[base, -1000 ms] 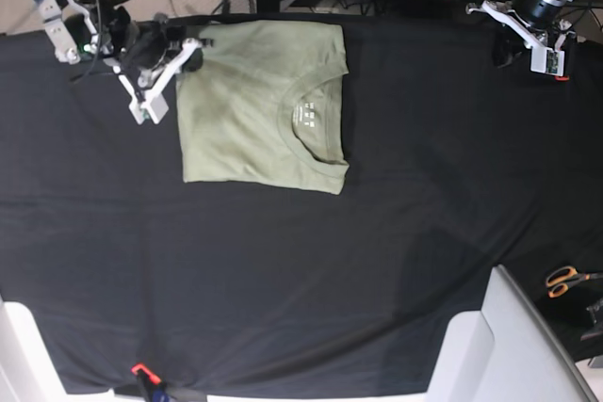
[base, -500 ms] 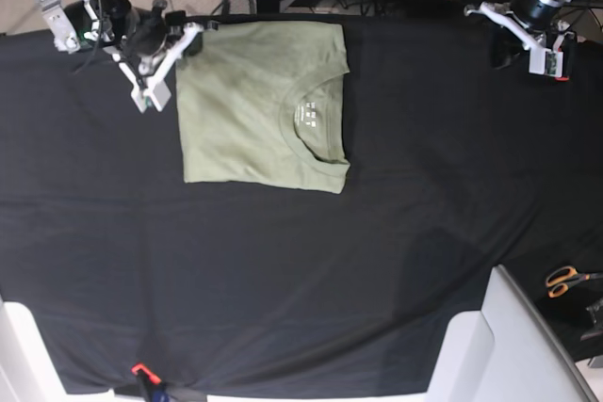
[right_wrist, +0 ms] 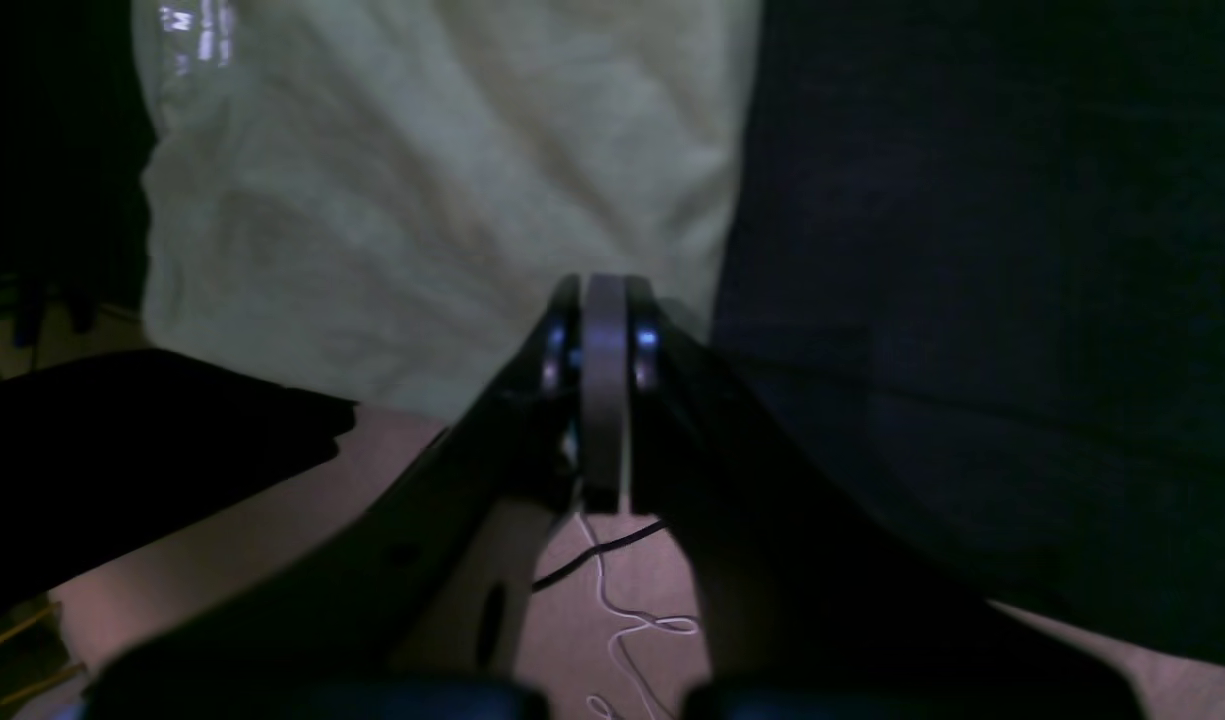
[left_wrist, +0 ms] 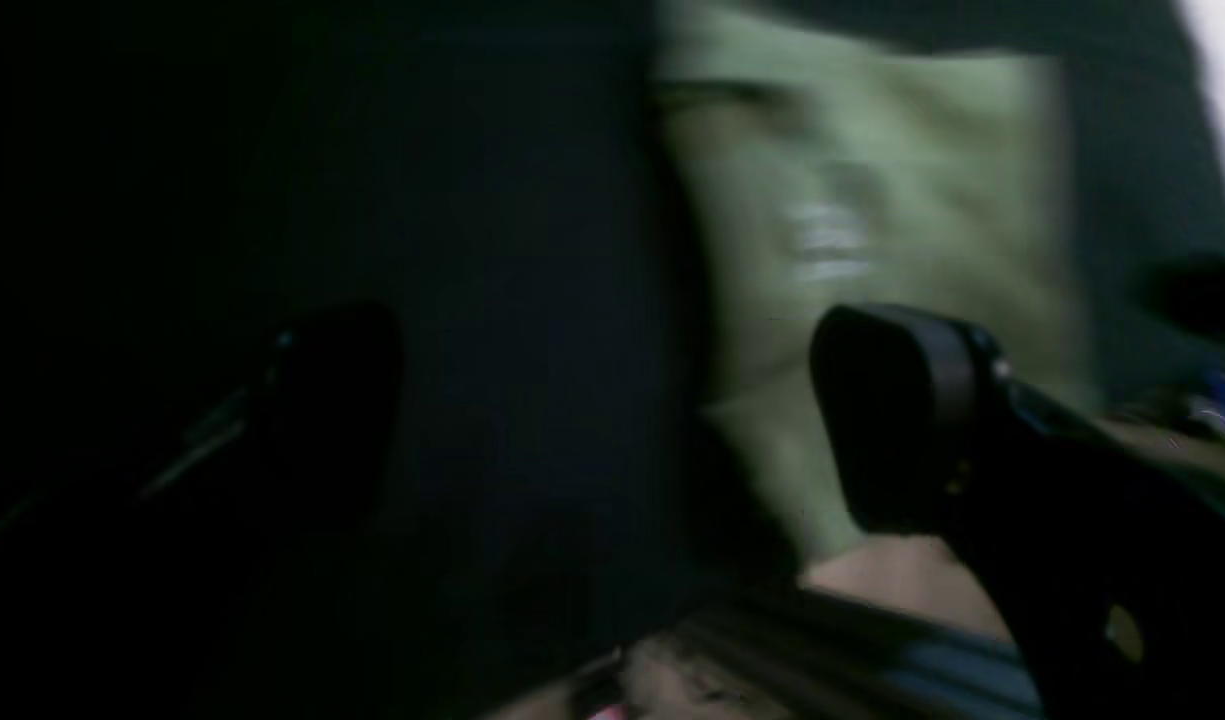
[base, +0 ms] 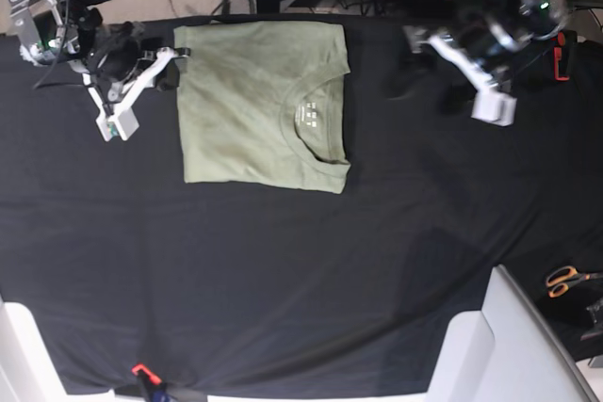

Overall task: Fold the T-shirt properly
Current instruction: 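Move the left gripper onto the shirt's collar edge and grasp it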

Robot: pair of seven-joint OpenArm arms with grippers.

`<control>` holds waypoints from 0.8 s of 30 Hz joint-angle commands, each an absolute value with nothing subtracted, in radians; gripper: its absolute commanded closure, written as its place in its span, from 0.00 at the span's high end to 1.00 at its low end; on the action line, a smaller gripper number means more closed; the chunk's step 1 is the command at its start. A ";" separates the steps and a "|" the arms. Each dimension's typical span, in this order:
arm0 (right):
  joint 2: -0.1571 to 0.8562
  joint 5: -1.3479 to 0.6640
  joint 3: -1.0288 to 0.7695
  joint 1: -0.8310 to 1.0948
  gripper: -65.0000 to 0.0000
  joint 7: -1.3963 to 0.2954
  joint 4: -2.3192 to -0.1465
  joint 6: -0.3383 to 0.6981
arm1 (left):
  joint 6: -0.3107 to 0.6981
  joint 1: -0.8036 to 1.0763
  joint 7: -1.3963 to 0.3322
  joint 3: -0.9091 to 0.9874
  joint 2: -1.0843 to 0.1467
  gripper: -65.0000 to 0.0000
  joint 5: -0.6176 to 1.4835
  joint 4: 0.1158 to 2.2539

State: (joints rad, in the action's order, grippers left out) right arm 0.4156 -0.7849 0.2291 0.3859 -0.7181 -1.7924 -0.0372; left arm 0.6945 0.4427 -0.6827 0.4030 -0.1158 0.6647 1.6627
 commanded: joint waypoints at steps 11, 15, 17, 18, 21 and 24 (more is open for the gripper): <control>0.429 -0.792 0.219 0.384 0.00 -0.707 -1.808 -0.031 | 0.698 0.277 -0.596 0.174 -0.116 1.00 0.674 1.277; 0.429 -0.792 0.217 0.384 0.00 -0.700 -1.808 -0.031 | 0.698 0.240 -0.559 0.070 -0.117 1.00 0.674 1.198; 0.429 -0.792 0.217 0.384 0.00 -0.700 -1.808 -0.031 | 0.698 0.214 -0.558 0.024 -0.114 1.00 0.674 1.156; 0.429 -0.792 0.217 0.383 0.00 -0.700 -1.808 -0.031 | 0.698 0.200 -0.558 -0.001 -0.114 1.00 0.674 1.139; 0.429 -0.792 0.216 0.383 0.00 -0.700 -1.808 -0.031 | 0.698 0.168 -0.558 -0.045 -0.104 1.00 0.674 1.096; 0.429 -0.792 0.216 0.383 0.00 -0.700 -1.808 -0.031 | 0.698 0.148 -0.558 -0.059 -0.102 0.88 0.674 1.058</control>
